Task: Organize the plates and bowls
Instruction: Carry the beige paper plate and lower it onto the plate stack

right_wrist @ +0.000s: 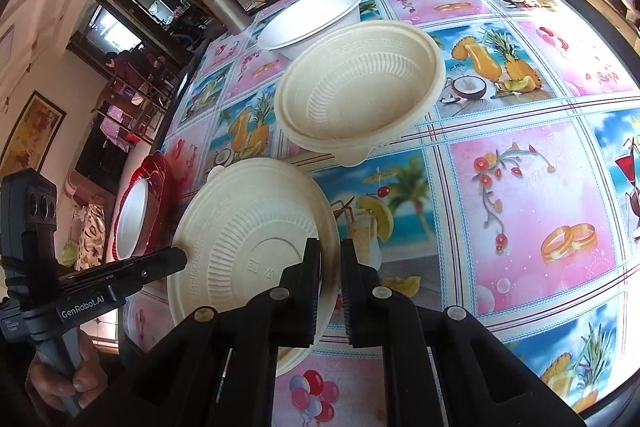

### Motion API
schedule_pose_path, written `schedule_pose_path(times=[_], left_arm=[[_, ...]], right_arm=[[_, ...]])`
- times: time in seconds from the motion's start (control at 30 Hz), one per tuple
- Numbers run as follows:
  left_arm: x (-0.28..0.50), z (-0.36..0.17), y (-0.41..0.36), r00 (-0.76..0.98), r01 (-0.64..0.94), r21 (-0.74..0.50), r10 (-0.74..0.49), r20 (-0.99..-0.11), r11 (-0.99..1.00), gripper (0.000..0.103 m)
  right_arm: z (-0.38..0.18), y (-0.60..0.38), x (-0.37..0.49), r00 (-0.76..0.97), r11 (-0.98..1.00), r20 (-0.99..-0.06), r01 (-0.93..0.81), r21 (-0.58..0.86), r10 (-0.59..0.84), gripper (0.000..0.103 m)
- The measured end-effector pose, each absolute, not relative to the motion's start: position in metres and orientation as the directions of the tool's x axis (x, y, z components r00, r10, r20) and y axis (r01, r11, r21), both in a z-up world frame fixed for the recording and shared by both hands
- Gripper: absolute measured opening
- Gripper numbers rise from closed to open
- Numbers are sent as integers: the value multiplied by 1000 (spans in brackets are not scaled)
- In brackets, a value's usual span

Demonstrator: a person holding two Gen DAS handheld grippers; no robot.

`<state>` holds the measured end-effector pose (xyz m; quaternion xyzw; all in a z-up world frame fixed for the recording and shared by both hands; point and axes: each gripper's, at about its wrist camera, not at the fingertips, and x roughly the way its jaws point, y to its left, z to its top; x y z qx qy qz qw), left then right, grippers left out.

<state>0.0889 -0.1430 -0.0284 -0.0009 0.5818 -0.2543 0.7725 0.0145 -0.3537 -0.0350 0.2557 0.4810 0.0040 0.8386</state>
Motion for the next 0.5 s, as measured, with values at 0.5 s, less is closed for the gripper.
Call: schedule_pose_path(times=[0.5], left_arm=[[132,28,-15,341,242,-221,-296,-892,945,9]], right_arm=[[17,-236,92,551,882,-749,49,468,367,10]])
